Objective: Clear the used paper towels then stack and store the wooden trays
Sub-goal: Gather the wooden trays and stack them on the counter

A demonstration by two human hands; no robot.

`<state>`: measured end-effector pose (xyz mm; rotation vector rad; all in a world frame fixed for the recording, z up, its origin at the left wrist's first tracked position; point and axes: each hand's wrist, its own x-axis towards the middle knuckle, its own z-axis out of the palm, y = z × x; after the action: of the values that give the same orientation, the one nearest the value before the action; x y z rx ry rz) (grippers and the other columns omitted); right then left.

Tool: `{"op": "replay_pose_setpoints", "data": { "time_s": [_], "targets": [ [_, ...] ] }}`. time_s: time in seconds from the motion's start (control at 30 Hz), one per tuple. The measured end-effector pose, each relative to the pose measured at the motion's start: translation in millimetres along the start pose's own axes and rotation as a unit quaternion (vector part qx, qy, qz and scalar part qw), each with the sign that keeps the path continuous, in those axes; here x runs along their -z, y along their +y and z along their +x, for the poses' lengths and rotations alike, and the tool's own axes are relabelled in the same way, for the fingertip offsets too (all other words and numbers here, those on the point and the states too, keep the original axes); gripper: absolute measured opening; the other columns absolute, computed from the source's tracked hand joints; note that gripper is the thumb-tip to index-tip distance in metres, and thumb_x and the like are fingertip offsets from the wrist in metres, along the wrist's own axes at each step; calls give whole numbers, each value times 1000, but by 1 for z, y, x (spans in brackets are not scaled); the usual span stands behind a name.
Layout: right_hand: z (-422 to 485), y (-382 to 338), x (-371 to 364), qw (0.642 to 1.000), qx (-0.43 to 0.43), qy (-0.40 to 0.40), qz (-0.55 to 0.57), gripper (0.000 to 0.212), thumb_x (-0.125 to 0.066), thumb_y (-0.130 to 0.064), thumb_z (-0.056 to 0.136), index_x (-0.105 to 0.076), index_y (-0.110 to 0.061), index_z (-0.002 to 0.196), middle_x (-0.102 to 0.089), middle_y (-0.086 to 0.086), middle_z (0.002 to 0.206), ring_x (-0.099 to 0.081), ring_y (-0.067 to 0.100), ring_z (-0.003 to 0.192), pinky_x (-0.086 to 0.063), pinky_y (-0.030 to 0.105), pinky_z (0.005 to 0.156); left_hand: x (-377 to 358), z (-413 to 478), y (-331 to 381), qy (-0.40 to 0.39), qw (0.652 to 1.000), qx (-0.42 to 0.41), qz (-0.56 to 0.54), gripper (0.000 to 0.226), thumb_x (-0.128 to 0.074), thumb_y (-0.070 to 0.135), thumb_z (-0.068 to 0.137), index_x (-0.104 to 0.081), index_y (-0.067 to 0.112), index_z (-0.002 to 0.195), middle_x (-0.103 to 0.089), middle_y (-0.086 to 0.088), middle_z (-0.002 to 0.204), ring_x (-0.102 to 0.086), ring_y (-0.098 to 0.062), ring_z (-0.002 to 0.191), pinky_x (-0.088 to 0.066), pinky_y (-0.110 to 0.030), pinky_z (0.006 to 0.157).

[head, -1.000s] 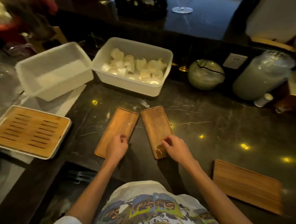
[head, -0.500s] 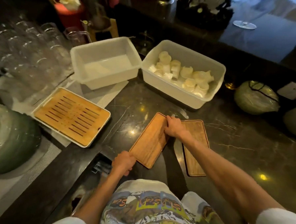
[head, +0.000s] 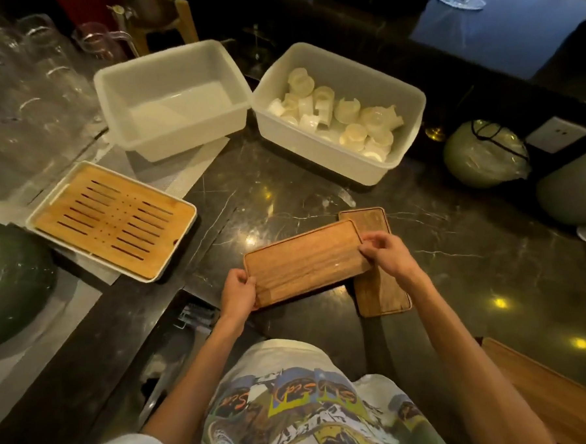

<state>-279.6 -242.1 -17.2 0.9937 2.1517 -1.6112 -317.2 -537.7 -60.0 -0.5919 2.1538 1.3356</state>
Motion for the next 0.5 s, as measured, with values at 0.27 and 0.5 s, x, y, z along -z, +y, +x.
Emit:
{"op": "replay_pose_setpoints", "data": {
  "time_s": [0.27,0.5],
  "targets": [
    [-88,116,69,968,-40,119,218,27,-63,-8,92,-59,-13,118,-70,8,103,-72,9,81,-55,20,61,-81,-40,59,-56,979,-191,34,9,-56,19,95,-60,15,103,-62,1,86,-60,-13,78,-49,-28,66],
    [-159,220,142,929,-82,240,270,30,-65,-10,91,-61,-16,120,-69,6,100,-66,11,83,-49,20,60,-192,-102,46,-167,950,-242,108,7,-60,12,92,-57,17,94,-58,8,78,-55,-7,73,-43,-20,64]
  ]
}}
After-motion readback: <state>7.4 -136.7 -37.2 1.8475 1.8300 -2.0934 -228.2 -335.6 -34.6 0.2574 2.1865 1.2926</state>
